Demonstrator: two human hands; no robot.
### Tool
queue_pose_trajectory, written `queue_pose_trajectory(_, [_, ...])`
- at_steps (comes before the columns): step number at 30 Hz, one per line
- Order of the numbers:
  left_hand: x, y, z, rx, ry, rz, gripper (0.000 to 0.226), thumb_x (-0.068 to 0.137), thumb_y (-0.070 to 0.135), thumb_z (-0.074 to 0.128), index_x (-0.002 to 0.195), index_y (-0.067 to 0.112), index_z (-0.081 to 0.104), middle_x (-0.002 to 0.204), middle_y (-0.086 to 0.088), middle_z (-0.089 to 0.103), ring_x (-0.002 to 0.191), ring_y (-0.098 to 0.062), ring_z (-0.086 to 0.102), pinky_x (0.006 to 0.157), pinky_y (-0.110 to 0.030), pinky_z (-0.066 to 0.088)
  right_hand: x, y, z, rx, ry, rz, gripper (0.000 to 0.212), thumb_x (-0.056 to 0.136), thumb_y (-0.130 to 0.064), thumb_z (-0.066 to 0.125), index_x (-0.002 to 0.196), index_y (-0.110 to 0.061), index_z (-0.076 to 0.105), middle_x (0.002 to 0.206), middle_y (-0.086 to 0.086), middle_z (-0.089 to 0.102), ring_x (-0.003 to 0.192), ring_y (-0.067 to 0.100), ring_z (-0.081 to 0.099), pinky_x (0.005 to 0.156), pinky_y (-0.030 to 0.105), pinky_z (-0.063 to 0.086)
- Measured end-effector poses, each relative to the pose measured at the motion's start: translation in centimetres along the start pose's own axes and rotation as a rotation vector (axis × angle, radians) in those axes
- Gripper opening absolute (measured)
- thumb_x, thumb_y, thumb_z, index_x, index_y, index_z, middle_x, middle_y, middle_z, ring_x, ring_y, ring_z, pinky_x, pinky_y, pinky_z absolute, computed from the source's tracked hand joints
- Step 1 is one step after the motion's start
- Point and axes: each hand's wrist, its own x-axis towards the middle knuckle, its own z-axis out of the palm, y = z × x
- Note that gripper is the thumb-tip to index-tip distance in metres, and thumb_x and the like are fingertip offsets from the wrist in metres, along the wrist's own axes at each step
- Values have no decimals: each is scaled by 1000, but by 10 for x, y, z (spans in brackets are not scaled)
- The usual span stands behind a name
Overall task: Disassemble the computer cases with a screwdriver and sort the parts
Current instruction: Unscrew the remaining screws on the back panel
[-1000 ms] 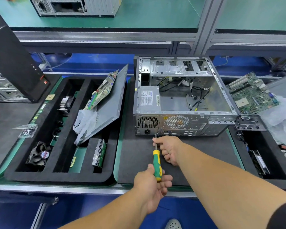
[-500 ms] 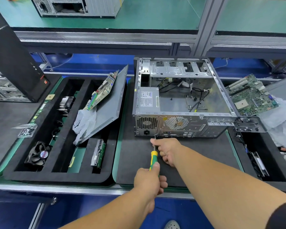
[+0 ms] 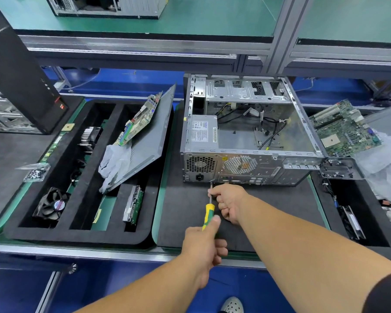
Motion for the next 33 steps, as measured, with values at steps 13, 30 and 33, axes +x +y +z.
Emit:
queue_pose_trajectory(13, [1, -2, 6, -68, 11, -96, 66, 108, 56, 33, 110, 2, 69, 66, -7, 67, 47, -13, 50, 45, -24, 38, -2, 1, -1, 12, 17, -36, 10, 90, -29, 66, 88, -20, 65, 50, -10, 32, 38, 8, 20, 36, 20, 16])
queue_pose_trajectory(30, [-2, -8, -13, 39, 58, -35, 60, 107, 56, 37, 103, 8, 73, 64, -2, 57, 47, -11, 40, 44, -24, 35, -2, -1, -2, 121, 32, -16, 42, 92, -40, 48, 95, -7, 74, 54, -7, 28, 43, 10, 15, 38, 19, 16])
queue_pose_trajectory(33, [-4, -11, -19, 83, 60, -19, 59, 108, 55, 37, 104, 8, 72, 62, -2, 56, 48, -12, 38, 45, -24, 33, -4, -1, -2, 138, 30, 0, 47, 93, -49, 52, 93, -7, 73, 53, -7, 29, 41, 10, 17, 37, 19, 15])
